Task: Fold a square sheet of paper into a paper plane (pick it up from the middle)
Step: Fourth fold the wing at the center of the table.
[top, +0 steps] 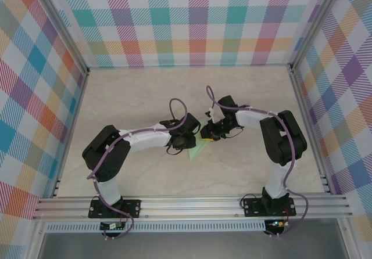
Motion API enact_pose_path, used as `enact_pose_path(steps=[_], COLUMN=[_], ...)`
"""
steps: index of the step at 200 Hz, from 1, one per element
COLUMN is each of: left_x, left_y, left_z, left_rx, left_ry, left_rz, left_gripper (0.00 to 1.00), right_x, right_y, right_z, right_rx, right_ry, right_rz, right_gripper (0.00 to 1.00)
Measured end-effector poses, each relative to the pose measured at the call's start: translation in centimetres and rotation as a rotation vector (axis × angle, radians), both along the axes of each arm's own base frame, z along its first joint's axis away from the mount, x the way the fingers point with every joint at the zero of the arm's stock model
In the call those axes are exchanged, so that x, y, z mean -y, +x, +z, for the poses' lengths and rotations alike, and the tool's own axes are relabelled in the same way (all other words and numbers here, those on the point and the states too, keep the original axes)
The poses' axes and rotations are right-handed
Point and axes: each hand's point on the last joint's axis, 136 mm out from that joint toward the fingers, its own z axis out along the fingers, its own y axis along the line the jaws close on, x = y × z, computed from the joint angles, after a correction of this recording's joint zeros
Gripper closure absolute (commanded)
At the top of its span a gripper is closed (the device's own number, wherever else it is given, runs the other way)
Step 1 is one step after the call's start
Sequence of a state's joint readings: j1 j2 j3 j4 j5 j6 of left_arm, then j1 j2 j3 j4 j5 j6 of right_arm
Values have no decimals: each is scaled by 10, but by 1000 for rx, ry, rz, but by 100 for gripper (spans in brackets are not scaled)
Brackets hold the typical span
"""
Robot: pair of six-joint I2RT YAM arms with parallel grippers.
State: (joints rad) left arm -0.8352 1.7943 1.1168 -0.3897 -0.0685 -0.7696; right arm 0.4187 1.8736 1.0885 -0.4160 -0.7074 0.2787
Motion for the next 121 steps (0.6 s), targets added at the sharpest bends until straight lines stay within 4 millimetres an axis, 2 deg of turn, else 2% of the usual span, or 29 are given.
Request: enact_pose_path(steps=[28,81,121], left_x=[-3,-20,-29], left_y=[1,-3,-13], left_z=[7,48,43], left_rx=[16,118,111], left_ry=[4,-19,-7], left_rz=[-1,1,-27], left_gripper=[69,67,67], right_x=[-1,6,-4], right_y=[5,-4,-5], right_z=[-2,-23,-8], right_rx=[-7,-96,-79], right_ry=[-2,-29,-9], right_rz=[-39,-197,-285], right_gripper=[92,94,93])
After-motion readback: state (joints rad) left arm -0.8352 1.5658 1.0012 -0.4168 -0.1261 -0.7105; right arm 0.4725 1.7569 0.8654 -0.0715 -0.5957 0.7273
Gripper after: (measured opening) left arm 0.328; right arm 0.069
